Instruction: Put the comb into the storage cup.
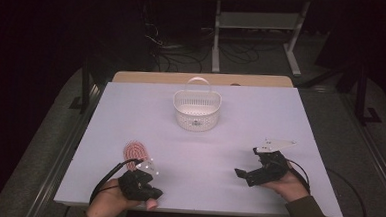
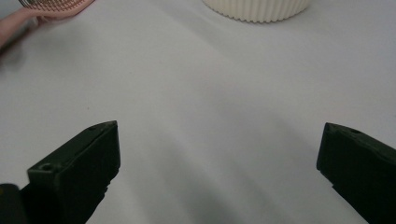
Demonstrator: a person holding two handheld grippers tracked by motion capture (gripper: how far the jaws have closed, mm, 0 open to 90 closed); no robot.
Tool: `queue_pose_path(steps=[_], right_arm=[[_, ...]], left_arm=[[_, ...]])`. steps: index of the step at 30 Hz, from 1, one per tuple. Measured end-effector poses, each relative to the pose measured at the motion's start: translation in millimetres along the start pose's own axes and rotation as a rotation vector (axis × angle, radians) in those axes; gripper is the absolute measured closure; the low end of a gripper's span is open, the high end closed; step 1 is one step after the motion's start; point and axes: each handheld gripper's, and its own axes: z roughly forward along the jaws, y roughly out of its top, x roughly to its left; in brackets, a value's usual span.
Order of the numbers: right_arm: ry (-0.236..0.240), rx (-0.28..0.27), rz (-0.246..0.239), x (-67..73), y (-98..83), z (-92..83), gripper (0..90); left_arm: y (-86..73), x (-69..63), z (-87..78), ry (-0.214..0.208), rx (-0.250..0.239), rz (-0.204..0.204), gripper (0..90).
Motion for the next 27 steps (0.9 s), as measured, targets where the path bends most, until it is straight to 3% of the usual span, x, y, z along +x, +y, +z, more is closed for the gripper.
queue_pose_path(steps=[9,18,27], right_arm=[[0.006,-0.001,0.003,-0.9,1.7,1.6,0.0],[0.021,-0.002,-0.007,-3.0,6.4,7.3,0.0],[0.032,-0.001,-0.018,-3.1,9.6,11.6,0.0]], left_arm=[[-7.9,5.5,-7.2,0.044,-0.006,-0.031,90.0],[-23.0,20.1,-21.1,0.094,-0.033,-0.102,90.0],[-31.5,29.3,-28.4,0.141,-0.020,-0.126,90.0]])
